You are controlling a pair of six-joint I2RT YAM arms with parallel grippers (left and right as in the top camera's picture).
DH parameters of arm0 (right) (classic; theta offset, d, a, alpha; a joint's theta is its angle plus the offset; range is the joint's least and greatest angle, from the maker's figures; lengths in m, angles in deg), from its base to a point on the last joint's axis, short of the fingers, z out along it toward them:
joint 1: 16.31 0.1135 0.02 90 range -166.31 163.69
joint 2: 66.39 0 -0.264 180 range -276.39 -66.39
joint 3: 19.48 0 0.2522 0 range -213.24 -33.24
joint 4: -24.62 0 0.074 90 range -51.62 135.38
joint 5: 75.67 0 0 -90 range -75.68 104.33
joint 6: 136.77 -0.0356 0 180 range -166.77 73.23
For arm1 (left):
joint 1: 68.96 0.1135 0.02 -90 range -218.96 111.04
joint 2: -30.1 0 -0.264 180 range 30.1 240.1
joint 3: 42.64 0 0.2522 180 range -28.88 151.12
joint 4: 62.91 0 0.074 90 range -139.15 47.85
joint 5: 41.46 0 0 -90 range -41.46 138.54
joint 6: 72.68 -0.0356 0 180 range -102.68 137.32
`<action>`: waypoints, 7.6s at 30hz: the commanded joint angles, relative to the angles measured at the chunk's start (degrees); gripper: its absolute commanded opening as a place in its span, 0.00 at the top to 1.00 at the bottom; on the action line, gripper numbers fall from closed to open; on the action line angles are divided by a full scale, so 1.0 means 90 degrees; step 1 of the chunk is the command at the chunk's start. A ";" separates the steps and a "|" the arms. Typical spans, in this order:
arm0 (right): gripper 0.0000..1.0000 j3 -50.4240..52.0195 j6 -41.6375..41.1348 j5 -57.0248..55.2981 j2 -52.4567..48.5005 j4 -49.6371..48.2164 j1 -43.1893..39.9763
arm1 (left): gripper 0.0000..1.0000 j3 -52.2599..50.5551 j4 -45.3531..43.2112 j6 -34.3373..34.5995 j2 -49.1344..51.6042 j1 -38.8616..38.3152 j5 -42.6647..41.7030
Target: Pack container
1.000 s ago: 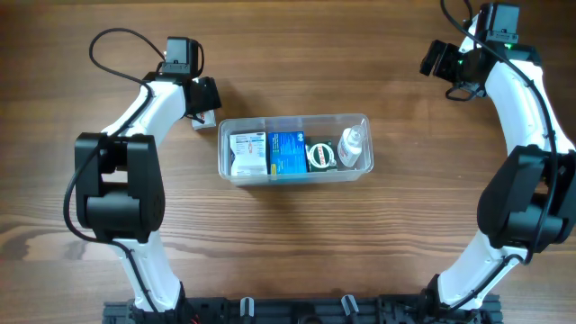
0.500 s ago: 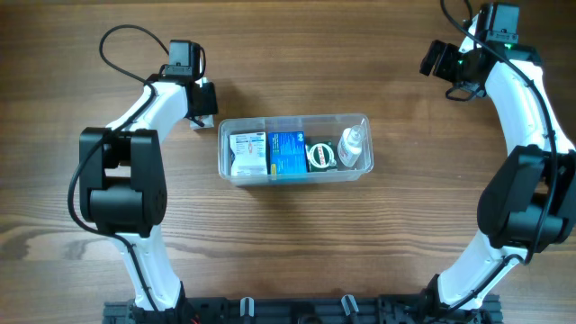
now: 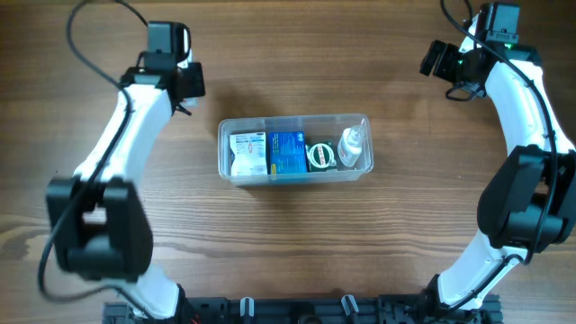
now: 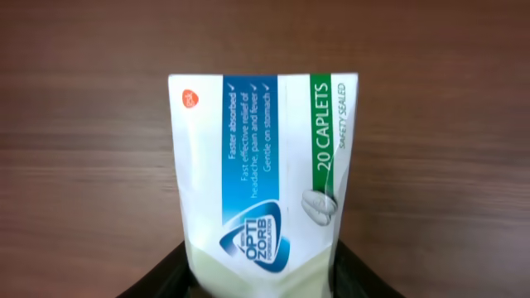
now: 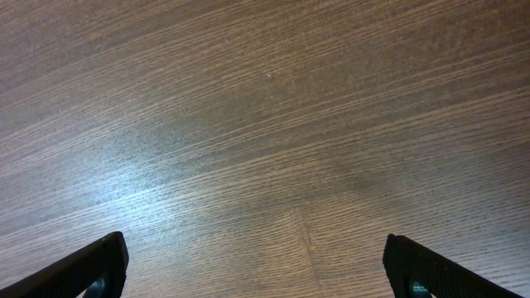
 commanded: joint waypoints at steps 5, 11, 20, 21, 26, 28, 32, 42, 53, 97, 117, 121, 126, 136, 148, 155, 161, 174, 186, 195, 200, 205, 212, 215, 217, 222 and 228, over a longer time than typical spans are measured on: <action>0.00 -0.0114 0.0075 -0.0063 -0.0083 -0.0015 -0.0027 | 0.56 0.0061 0.0653 -0.0153 -0.1751 -0.0753 -0.0233; 0.00 -0.0114 0.0075 -0.0063 -0.0083 -0.0015 -0.0027 | 0.53 0.0058 0.1394 -0.0879 -0.2081 -0.1785 -0.0231; 0.00 -0.0114 0.0075 -0.0063 -0.0083 -0.0015 -0.0027 | 0.53 0.0039 0.2579 -0.2358 -0.2045 -0.2416 -0.0639; 0.00 -0.0114 0.0073 -0.0063 -0.0083 -0.0015 -0.0027 | 0.52 0.0034 0.2603 -0.2475 -0.2023 -0.2416 -0.0690; 0.00 -0.0114 0.0075 -0.0063 -0.0083 -0.0015 -0.0027 | 0.53 0.0034 0.2652 -0.2484 -0.1838 -0.2419 -0.0826; 0.01 -0.0114 0.0075 -0.0063 -0.0083 -0.0015 -0.0027 | 0.53 0.0034 0.2645 -0.2487 -0.1746 -0.2419 -0.1251; 0.00 -0.0114 0.0075 -0.0063 -0.0083 -0.0015 -0.0027 | 0.54 0.0034 0.2645 -0.2482 -0.1498 -0.2419 -0.1418; 0.00 -0.0114 0.0075 -0.0063 -0.0083 -0.0015 -0.0027 | 0.71 0.0044 0.2669 -0.2431 -0.0804 -0.2416 -0.1758; 0.00 -0.0114 0.0078 -0.0063 -0.0083 -0.0015 -0.0027 | 0.00 0.0391 0.2943 0.0024 -0.3242 -0.1479 -0.1751; 0.00 -0.0114 0.0078 -0.0063 -0.0083 -0.0015 -0.0027 | 0.00 -0.3905 0.2608 0.0899 -1.1064 -0.0872 -0.1897; 0.00 -0.0114 0.0078 -0.0063 -0.0083 -0.0015 -0.0027 | 0.00 -0.8068 -0.3470 0.0857 -1.1487 0.0022 -0.1999; 0.00 -0.0114 0.0075 -0.0063 -0.0083 -0.0015 -0.0027 | 0.00 -0.8252 -0.3521 0.0855 -1.1506 0.0056 -0.1994; 0.00 -0.0114 0.0075 -0.0063 -0.0083 -0.0015 -0.0027 | 0.00 -0.8568 -0.3730 0.0852 -1.1506 0.0056 -0.1991; 0.00 -0.0114 0.0075 -0.0063 -0.0083 -0.0015 -0.0027 | 0.00 -0.8908 -0.3504 0.0850 -1.1506 0.0056 -0.1865; 0.00 -0.0114 0.0078 -0.0063 -0.0083 -0.0015 -0.0027 | 0.00 -0.8908 -0.3079 0.0857 -1.1482 0.0053 -0.1851; 0.00 -0.0114 0.0075 -0.0063 -0.0083 -0.0015 -0.0027 | 0.00 -0.8908 -0.3077 0.0857 -1.1482 0.0053 -0.1851; 0.00 -0.0114 0.0078 -0.0066 0.0087 -0.0010 0.0017 | 0.00 -0.8908 -0.3079 0.0857 -1.1482 0.0053 -0.1851; 0.00 -0.0114 0.0075 -0.0063 0.5316 -0.0007 0.2339 | 0.00 -0.8908 -0.3079 0.0857 -1.1482 0.0053 -0.1851; 0.00 -0.0114 0.0245 -0.0233 0.9595 0.2081 0.2603 | 0.00 -0.8908 -0.3079 0.0857 -1.1482 0.0053 -0.1851; 0.00 0.0219 0.0248 -0.0483 1.0610 0.2667 0.2118 | 0.00 -0.8908 -0.3079 0.0857 -1.1482 0.0053 -0.1851; 0.00 0.1481 0.0240 -0.0493 1.1084 0.2329 0.1494 | 0.00 -0.8908 -0.3079 0.0857 -1.1482 0.0053 -0.1851; 0.00 0.3371 0.0226 -0.0488 1.1958 0.0933 0.1433 | 0.00 -0.8908 -0.3079 0.0857 -1.1482 0.0053 -0.1851; 0.00 0.6142 0.0226 -0.0248 1.2580 -0.2246 0.1426 | 0.00 -0.8908 -0.3079 0.0857 -1.1482 0.0053 -0.1851; 0.00 0.7264 0.0243 -0.0250 1.2580 -0.3742 0.1426 | 0.00 -0.8908 -0.3077 0.0857 -1.1482 0.0053 -0.1851; 0.00 0.8029 0.0248 -0.0253 1.2580 -0.4641 0.1426 | 0.00 -0.8908 -0.3079 0.0857 -1.1482 0.0053 -0.1851; 0.00 0.9556 0.0214 -0.0250 1.2582 -0.6020 0.1426 | 0.00 -0.8908 -0.3079 0.0857 -1.1482 0.0053 -0.1851; 0.00 1.0231 0.0073 -0.0282 1.2585 -0.6183 0.1426 | 0.00 -0.8908 -0.3079 0.0857 -1.1482 0.0053 -0.1851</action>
